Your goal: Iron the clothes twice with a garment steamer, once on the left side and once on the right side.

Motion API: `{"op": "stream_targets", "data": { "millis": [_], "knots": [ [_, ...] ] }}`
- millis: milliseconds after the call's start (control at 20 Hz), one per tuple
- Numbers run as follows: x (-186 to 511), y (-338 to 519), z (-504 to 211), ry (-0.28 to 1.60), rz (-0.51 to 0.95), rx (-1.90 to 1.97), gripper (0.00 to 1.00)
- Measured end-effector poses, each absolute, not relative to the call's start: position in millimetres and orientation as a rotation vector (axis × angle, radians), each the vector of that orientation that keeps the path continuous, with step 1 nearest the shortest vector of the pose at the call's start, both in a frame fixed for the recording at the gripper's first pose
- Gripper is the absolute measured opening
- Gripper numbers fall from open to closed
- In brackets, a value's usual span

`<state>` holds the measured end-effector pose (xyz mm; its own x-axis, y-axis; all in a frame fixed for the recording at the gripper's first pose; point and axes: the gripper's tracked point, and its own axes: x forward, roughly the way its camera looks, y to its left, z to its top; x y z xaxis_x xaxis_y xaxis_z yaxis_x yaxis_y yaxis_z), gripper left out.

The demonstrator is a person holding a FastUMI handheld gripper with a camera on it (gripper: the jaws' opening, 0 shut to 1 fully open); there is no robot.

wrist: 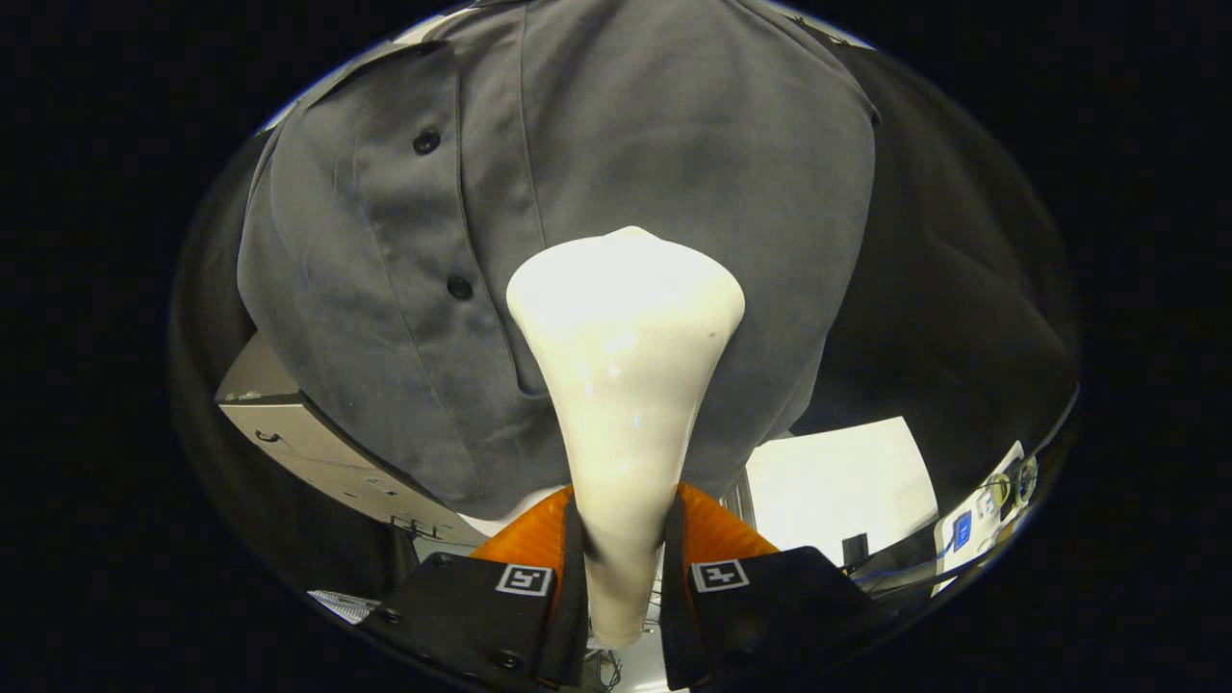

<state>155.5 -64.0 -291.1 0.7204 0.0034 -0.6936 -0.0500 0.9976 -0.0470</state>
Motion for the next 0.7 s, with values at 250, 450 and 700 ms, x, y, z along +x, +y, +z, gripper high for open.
{"op": "stream_targets", "data": {
  "millis": [250, 450, 700],
  "knots": [
    [144.8, -74.8, -328.4, 0.824, 0.016, -0.063, 0.39],
    [138.6, -82.3, -349.6, 0.862, 0.005, -0.067, 0.39],
    [129.0, -87.0, -385.8, 0.922, 0.004, -0.069, 0.39]
  ]
}}
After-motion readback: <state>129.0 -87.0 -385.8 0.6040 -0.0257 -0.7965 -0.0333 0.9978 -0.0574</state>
